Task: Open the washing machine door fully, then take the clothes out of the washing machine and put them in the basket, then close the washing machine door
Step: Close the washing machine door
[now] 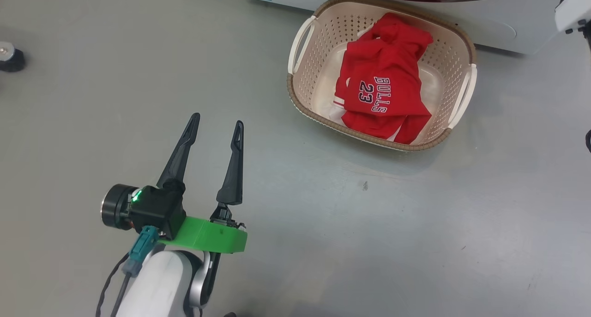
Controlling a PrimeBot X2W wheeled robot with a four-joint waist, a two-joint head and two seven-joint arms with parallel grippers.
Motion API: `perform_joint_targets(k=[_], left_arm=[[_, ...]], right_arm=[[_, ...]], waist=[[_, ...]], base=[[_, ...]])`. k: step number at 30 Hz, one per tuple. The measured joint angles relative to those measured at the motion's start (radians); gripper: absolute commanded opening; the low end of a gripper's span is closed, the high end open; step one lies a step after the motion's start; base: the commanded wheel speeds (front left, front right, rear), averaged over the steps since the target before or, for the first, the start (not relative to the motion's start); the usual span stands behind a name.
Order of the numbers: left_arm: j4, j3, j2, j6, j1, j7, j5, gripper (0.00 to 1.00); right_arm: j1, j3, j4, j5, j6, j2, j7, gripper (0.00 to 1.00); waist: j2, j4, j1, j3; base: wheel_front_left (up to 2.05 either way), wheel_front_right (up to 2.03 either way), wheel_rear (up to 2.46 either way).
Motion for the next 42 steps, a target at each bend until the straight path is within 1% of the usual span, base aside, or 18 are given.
perform_joint_targets(k=[4, 6, 10, 16, 24, 33, 38, 42], left_arm=[[-0.001, 0.002, -0.001, 0.0, -0.007, 0.0, 0.0, 1.0], [-0.003, 0.001, -0.001, 0.0, -0.008, 0.0, -0.004, 1.0], [-0.007, 0.0, -0.001, 0.0, -0.009, 0.0, -0.013, 1.0], [-0.012, -0.003, -0.001, 0.0, -0.011, 0.0, -0.016, 1.0], [-0.011, -0.006, -0.002, 0.0, -0.017, -0.001, -0.025, 1.0], [-0.002, 0.014, -0.002, 0.003, -0.017, -0.003, -0.013, 1.0], [0.006, 0.023, -0.002, 0.004, -0.014, -0.003, -0.001, 1.0], [0.016, 0.031, -0.002, 0.007, -0.014, -0.003, 0.006, 1.0]], right_arm=[[-0.021, -0.017, 0.018, 0.005, -0.002, -0.002, -0.014, 0.0], [-0.031, -0.026, 0.027, 0.009, -0.01, -0.002, -0.022, 0.0], [-0.044, -0.036, 0.046, 0.016, -0.01, -0.007, -0.031, 0.0], [-0.05, -0.028, 0.066, 0.016, -0.009, -0.007, -0.044, 0.0], [-0.041, 0.011, 0.111, 0.013, -0.009, -0.006, -0.073, 0.0], [0.062, 0.044, 0.116, 0.025, 0.001, 0.029, -0.139, 0.0], [0.156, 0.043, 0.104, 0.063, 0.001, 0.054, -0.162, 0.0], [0.223, 0.047, 0.083, 0.067, 0.001, 0.073, -0.172, 0.0]], waist=[[0.0, 0.003, 0.0, 0.002], [0.0, 0.004, 0.0, 0.002], [0.0, 0.006, 0.0, 0.002], [0.0, 0.006, -0.0001, 0.0], [0.0, 0.004, 0.0, -0.021], [0.0, -0.018, -0.0001, -0.069], [0.0, -0.039, -0.0001, -0.099], [0.0, -0.062, -0.0001, -0.123]], base=[[0.0, 0.0, 0.0], [0.0, 0.0, 0.0], [0.0, 0.0, 0.0], [0.0, 0.0, 0.0], [0.0, 0.0, 0.0], [0.0, 0.0, 0.0], [0.0, 0.0, 0.0], [0.0, 0.0, 0.0]])
